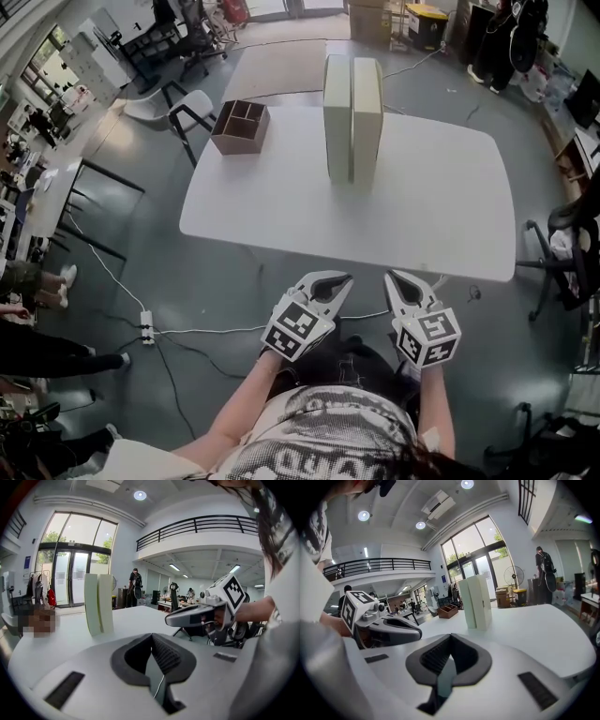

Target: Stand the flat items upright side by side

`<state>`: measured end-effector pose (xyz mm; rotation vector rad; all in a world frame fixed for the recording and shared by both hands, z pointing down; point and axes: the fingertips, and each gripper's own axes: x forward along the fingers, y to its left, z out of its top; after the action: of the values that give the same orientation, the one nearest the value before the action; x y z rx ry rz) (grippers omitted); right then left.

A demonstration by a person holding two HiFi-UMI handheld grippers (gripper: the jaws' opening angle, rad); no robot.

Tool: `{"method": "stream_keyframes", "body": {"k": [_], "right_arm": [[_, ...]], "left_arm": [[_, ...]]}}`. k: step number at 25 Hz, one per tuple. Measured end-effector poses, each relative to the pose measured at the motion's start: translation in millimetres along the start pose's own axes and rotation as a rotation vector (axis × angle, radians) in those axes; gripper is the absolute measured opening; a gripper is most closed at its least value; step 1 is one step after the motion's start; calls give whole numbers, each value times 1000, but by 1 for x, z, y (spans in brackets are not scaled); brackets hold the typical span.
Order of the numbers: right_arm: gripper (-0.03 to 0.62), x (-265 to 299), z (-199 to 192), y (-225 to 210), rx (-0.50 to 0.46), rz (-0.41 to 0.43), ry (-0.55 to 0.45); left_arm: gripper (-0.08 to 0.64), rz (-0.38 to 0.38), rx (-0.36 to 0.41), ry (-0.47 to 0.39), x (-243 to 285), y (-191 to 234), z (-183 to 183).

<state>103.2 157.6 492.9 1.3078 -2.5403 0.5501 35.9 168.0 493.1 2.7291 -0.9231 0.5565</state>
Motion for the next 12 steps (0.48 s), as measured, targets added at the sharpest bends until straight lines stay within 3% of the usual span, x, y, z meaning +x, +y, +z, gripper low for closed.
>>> {"method": "stream_keyframes", "body": {"k": [12], "right_arm": [[-6, 2, -6, 5, -5, 0, 16]], "left_arm": [[12, -10, 13, 5, -4, -1, 0]]}}
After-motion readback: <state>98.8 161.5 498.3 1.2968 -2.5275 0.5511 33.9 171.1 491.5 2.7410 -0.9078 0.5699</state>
